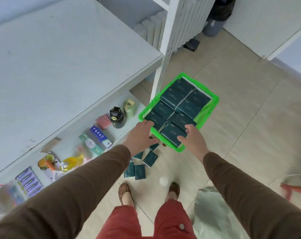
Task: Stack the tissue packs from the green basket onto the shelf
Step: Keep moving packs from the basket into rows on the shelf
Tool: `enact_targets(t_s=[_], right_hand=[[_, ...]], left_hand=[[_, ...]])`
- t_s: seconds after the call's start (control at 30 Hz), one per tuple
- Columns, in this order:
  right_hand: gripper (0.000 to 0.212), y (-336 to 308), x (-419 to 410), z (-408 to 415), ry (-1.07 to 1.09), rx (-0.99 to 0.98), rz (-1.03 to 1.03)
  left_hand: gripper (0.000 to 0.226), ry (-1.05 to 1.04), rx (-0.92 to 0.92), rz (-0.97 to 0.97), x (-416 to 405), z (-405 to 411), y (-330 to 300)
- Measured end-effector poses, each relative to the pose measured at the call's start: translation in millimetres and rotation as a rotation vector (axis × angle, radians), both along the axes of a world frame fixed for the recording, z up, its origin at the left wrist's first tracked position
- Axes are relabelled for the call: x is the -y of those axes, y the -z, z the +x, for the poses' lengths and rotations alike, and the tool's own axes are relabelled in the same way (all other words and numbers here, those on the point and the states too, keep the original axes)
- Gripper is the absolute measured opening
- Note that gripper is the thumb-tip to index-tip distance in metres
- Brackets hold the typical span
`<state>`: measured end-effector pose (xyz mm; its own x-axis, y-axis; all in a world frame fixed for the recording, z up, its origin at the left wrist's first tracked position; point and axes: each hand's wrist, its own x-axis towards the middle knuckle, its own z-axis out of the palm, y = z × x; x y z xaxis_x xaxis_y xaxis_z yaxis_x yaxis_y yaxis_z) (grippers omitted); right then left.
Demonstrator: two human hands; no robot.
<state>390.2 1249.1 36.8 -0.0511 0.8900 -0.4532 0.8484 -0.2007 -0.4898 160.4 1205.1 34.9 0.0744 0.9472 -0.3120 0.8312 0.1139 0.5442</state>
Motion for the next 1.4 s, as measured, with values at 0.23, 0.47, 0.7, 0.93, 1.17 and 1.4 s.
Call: enact_targets(t_s=[0.23,0.47,0.7,0.93,1.17,1.4], right_hand=[[0.087,83,-90,67,0.220,-0.059,-0.184],[0.111,157,-134,87,0.206,-0.181,-0.391],[0.060,184,-142,89,0.238,-0.221,-0.372],[0.042,147,-125,83,0.297,-0.429,-0.224],[0.062,61,-75,29,0.129,-0.527,-0.090],[0.045,-44,85,-130,-0.081,-0.799,-0.139]], left_hand=[[0.100,-0.094,-0.032,-0.252,-73,71,69],[0.126,-0.162,-0.080,-0.420,-112,125,135],[0.120,-0.283,-0.109,-0.349,-112,139,159],[0.067,-0.275,-0.093,-0.351,-106,125,146],[0.061,-0.660,0.411,-0.167,-15,58,90],[0.056,-0.825,0.383,0.002,205,-104,-29]])
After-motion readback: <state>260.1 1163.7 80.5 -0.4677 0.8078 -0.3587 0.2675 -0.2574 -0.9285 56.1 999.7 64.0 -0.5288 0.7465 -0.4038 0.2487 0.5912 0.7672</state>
